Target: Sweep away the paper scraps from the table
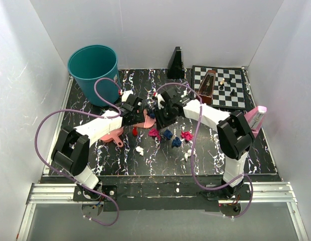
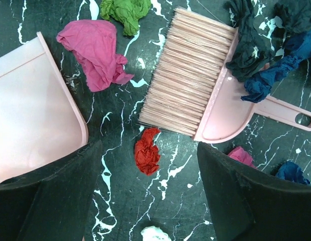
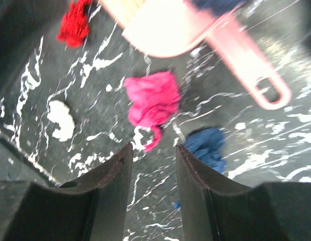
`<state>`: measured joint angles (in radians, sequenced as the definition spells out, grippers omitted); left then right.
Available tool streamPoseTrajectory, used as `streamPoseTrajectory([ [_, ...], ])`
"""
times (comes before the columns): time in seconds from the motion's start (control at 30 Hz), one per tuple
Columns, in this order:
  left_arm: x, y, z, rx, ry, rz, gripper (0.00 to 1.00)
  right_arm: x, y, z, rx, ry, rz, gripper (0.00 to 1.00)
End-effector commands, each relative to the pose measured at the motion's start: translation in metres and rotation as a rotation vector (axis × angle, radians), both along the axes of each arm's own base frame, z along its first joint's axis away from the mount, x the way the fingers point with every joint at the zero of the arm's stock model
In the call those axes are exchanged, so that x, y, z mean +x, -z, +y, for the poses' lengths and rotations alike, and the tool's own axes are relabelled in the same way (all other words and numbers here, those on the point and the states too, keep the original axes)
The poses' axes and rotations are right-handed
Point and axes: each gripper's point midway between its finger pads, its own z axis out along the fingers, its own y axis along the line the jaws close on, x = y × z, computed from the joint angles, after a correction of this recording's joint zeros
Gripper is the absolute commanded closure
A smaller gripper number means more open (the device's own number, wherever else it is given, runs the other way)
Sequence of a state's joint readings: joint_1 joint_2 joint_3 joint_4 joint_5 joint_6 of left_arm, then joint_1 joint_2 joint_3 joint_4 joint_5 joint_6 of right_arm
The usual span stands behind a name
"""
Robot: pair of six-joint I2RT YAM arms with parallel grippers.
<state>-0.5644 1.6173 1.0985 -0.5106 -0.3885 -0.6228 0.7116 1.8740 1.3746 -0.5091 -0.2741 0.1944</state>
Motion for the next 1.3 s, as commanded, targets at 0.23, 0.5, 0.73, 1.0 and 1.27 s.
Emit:
streamPoseTrajectory([
  [0.23, -0.003, -0.034, -0.006, -0.085, 0.031, -0.085, 0.23, 0.115, 0.003, -0.014, -0.238, 0.133, -0.213, 0.53],
  [0.5, -0.015, -0.033, -0.013, -0.169, 0.038, -0.084, 0.23, 0.117, 0.036, -0.005, -0.236, 0.147, -0.144, 0.53],
  [0.73, -0.015, -0.025, -0.008, -0.143, 0.032, -0.078, 0.23, 0.067, 0.044, -0.006, -0.203, 0.118, -0.056, 0.54],
  [1.0, -0.006, -0.029, -0.008, -0.102, 0.056, -0.092, 0.23, 0.003, 0.041, -0.008, -0.218, 0.081, -0.085, 0.54],
  [1.27, -0.011, -0.023, -0.016, -0.145, 0.095, -0.077, 0.23, 0.003, 0.044, -0.027, -0.331, 0.181, -0.212, 0.49],
])
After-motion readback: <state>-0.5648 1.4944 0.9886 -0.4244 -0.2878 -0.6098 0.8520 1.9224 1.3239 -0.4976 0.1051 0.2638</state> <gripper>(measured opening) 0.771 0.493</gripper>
